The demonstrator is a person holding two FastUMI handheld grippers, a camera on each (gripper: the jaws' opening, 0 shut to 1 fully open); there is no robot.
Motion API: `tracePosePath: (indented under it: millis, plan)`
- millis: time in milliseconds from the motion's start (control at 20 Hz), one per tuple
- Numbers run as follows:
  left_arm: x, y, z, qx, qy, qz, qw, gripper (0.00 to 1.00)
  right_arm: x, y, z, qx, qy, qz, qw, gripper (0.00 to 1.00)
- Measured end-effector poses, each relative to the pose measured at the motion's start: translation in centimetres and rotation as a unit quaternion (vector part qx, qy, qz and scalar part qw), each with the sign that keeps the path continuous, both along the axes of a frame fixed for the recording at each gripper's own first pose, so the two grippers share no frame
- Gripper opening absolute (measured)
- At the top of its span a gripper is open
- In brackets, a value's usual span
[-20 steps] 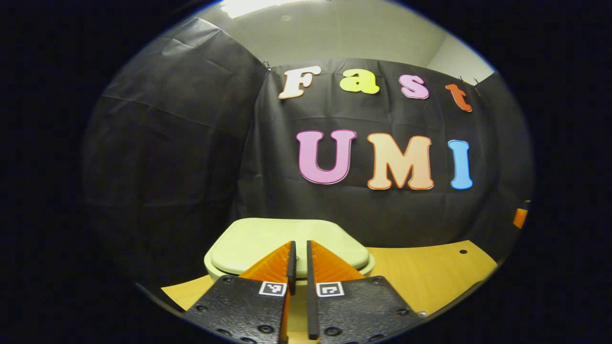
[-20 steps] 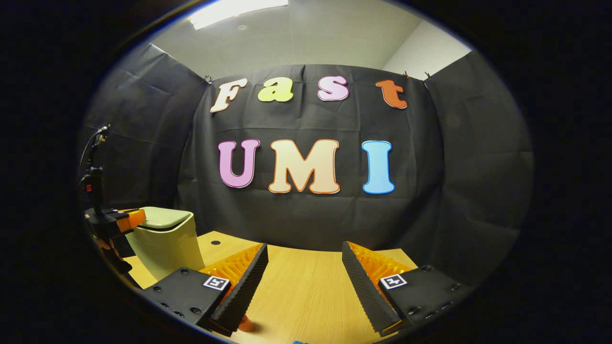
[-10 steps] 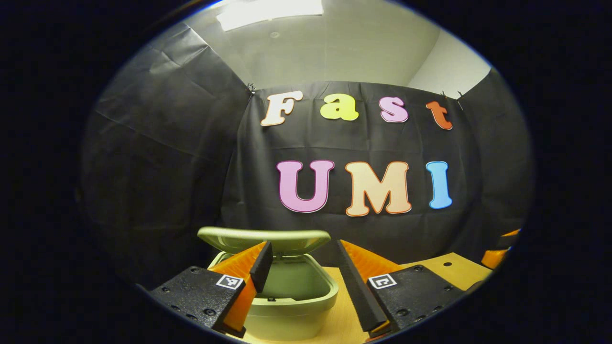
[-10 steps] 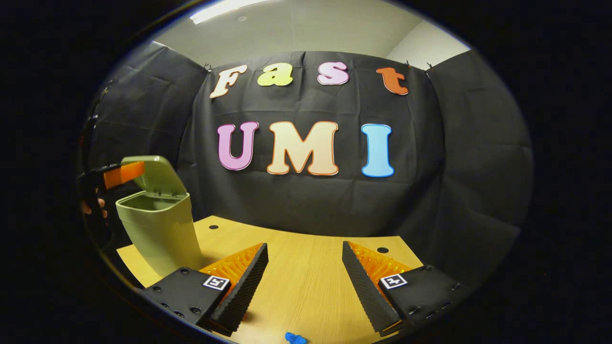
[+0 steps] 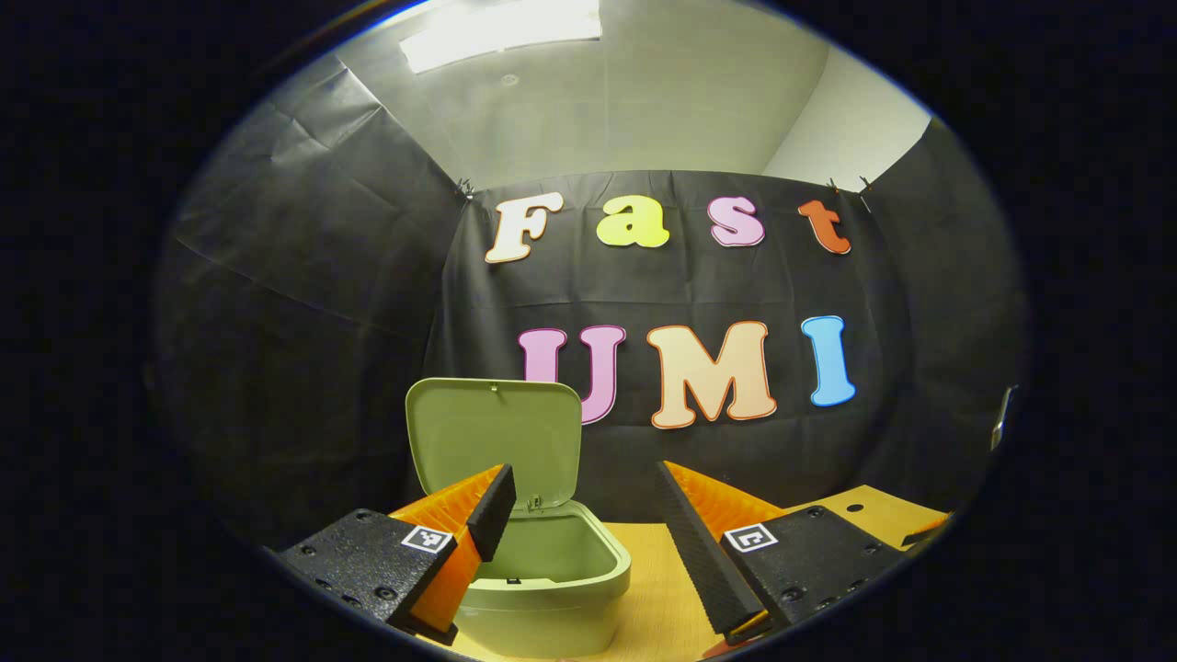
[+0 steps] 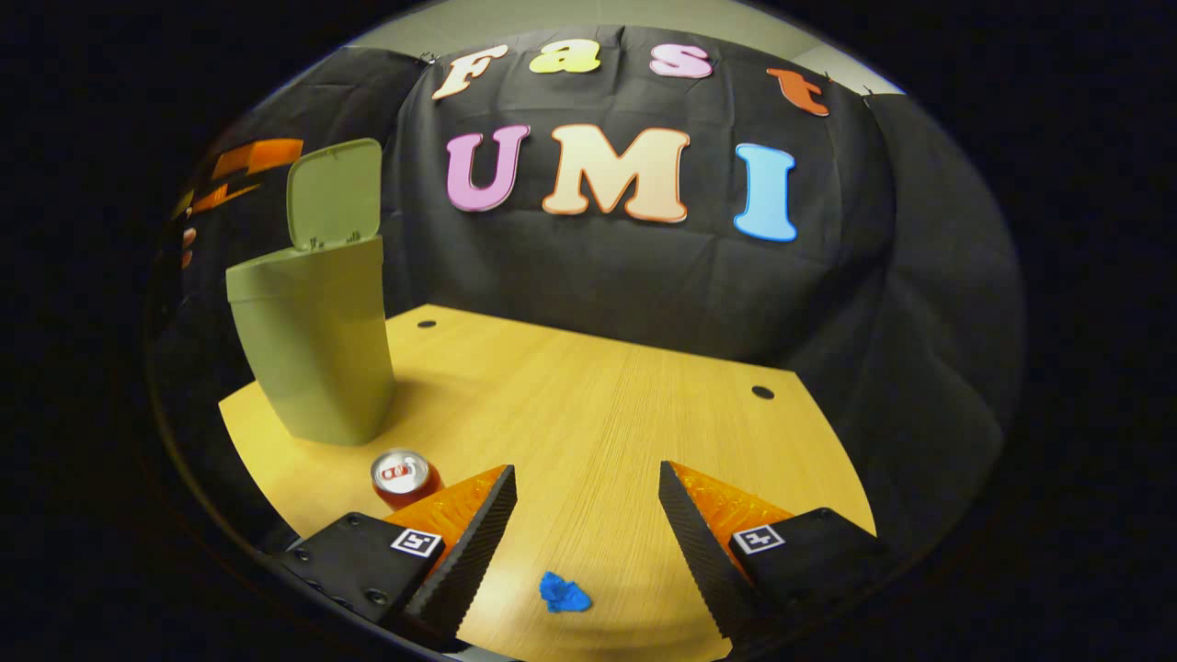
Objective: Press the lid of the desktop garbage bin to open it, pick up the crumpled paper on the desktop and throw it into the bin, then pick up the pop can on the desktop and drop it into the bin, and finally close the garbage bin lid.
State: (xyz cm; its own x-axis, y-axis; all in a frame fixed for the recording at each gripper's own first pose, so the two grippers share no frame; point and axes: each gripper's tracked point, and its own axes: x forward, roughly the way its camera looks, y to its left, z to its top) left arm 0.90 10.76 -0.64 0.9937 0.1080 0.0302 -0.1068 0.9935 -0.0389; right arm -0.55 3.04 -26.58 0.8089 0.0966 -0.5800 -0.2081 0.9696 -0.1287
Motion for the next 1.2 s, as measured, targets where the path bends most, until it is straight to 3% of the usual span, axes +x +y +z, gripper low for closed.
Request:
tracePosePath:
  millis: [350, 700, 900, 1100, 1200]
  plan:
    - [-0.5, 0.0, 0.4, 0.002, 0.002, -0.005, 1.000, 0.91, -3.6, -0.8, -7.5, -0.015, 0.113, 0.006, 0.993, 1.00]
    - [-1.1, 0.2, -0.2, 0.004, 0.016, -0.010, 1.000, 0.91, -7.2, -1.7, -13.0, -0.034, 0.210, 0.006, 0.977, 0.92]
    - [-1.6, 0.2, -0.1, 0.016, 0.018, -0.013, 1.000, 0.92, -7.7, -1.2, -14.3, -0.004, 0.237, -0.001, 0.971, 0.70]
    - [-2.0, 0.1, -0.4, 0.013, 0.024, -0.016, 1.000, 0.92, -7.5, -0.8, -14.1, 0.018, 0.238, 0.005, 0.971, 0.27]
    - [-2.3, 0.3, -0.6, 0.006, 0.027, -0.013, 1.000, 0.92, -6.6, -0.4, -13.1, 0.029, 0.217, 0.004, 0.976, 0.30]
